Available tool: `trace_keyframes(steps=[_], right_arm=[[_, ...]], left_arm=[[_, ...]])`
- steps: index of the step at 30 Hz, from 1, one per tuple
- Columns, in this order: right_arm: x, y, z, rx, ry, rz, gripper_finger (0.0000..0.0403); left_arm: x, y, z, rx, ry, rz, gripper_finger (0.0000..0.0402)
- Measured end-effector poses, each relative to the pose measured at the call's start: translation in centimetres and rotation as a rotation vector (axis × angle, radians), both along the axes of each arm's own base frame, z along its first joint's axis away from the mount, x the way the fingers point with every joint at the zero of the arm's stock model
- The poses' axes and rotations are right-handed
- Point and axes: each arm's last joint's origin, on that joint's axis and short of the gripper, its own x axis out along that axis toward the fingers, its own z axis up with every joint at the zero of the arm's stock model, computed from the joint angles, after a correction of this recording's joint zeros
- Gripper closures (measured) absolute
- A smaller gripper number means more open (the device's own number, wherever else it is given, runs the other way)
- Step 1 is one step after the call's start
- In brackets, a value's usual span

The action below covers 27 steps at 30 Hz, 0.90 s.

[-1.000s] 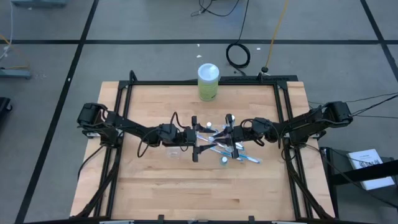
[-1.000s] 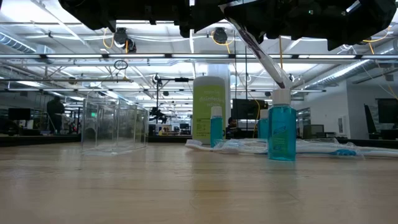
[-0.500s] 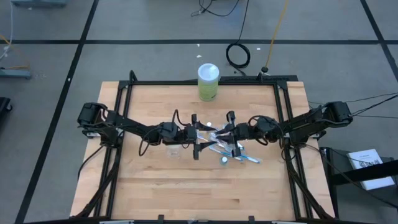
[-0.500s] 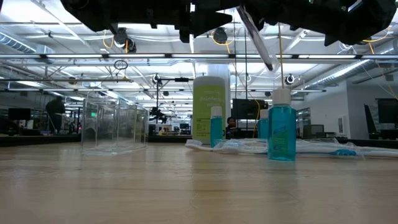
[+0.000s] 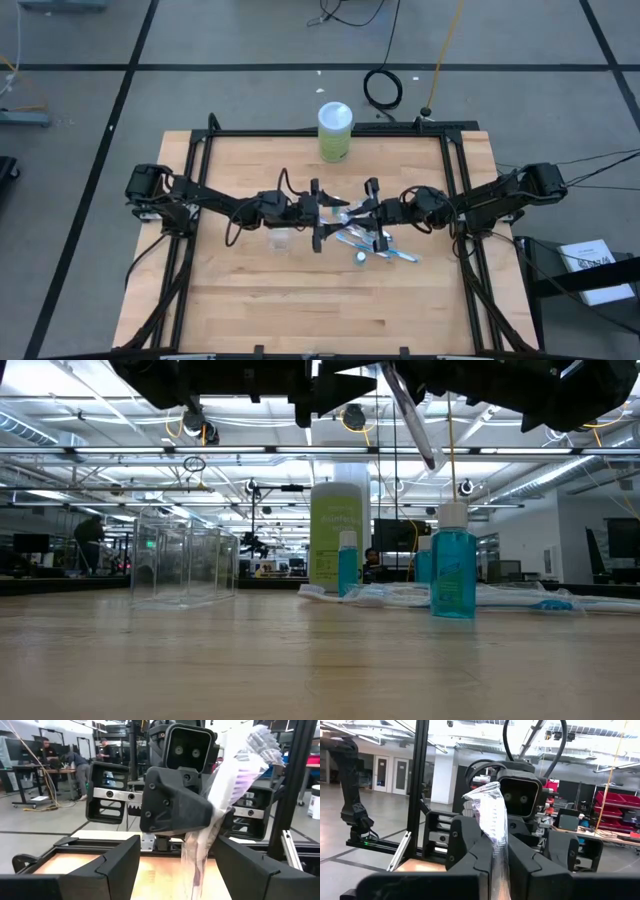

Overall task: Pick & Place toothbrushing station
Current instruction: Put the purple toothbrush into the transparent organizer

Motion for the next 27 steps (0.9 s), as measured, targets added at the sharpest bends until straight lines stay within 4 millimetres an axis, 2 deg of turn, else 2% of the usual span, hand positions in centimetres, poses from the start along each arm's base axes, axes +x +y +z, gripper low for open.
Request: trace_keyframes(steps=[10, 13, 22, 27], right_arm=[[0.02, -0.02, -0.07, 0.001, 0.008, -0.006, 0.0383], [0.03, -0.02, -0.08, 0.001, 0.008, -0.006, 0.0383], [0.0, -0.06, 0.0, 0.005, 0.002, -0.011, 0.0383], [0.01, -0.06, -0.04, 0.005, 0.006, -0.012, 0.0383]], left_arm=[[0.03, 0.05, -0.2, -0.021, 0.024, 0.022, 0.0147], [0.06, 0.07, -0.14, -0.021, 0.022, 0.023, 0.0159], [0.25, -0.02, 0.28, -0.021, 0.013, 0.014, 0.0272], [0.25, -0.01, 0.23, -0.022, 0.018, 0.014, 0.0321]])
